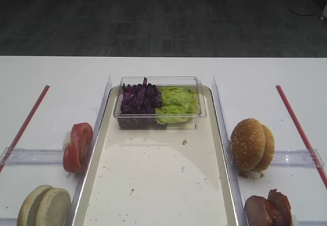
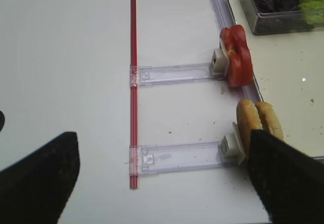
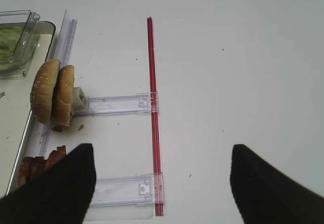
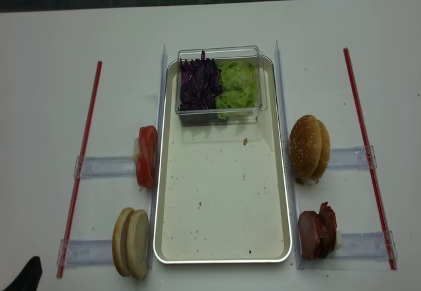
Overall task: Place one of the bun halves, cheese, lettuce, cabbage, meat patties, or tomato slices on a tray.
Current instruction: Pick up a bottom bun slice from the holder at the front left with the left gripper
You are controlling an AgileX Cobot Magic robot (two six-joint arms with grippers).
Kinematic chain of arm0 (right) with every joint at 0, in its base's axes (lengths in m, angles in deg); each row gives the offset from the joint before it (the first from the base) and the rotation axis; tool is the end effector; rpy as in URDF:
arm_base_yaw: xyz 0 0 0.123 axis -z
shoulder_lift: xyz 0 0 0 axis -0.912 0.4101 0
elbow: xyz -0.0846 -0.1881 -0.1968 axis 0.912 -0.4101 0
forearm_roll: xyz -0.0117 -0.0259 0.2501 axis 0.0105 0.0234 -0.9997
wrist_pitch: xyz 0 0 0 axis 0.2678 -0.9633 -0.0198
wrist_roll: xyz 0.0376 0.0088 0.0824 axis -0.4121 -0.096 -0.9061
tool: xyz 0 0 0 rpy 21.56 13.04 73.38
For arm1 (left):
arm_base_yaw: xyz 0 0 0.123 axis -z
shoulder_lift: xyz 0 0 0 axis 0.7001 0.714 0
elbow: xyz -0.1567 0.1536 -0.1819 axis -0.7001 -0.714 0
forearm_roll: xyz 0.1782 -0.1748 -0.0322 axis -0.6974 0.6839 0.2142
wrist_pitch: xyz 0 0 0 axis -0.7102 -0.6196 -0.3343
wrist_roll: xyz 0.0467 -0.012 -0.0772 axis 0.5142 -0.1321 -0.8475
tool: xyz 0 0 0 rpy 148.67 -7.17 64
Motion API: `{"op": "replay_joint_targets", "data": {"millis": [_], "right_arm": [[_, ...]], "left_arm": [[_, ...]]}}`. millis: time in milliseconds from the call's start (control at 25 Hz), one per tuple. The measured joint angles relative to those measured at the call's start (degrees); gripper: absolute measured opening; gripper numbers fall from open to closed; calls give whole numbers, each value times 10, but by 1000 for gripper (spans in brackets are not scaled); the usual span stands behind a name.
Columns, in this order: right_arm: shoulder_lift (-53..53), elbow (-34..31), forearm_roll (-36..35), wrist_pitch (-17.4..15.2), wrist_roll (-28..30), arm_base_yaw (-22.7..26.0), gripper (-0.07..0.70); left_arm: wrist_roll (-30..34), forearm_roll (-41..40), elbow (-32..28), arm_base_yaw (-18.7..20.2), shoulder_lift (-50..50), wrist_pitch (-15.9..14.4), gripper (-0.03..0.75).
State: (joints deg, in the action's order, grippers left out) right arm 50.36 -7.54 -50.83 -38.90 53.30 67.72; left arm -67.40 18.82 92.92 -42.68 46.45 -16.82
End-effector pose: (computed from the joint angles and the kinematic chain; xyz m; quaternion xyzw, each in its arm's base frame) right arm -0.0086 0.0012 0.2659 0.0281 0.8711 0.0044 0.4903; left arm -0.0120 0.0020 0.2650 -0.0093 0.8813 -0.0086 0.4723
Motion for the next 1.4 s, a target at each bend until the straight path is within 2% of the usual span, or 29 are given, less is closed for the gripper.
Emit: {"op": "replay_joint_targets", "data": {"millis": [1120, 1280, 1400], "right_arm": [[0, 0, 0, 0, 0, 0, 571], [0, 0, 0, 0, 0, 0, 571], [0, 0, 0, 0, 0, 0, 571]], "left_arm": [[0, 0, 0, 2, 0, 0, 618], [17, 4, 0, 3, 0, 0, 618], [20, 18, 17, 3, 2, -7, 618]]}}
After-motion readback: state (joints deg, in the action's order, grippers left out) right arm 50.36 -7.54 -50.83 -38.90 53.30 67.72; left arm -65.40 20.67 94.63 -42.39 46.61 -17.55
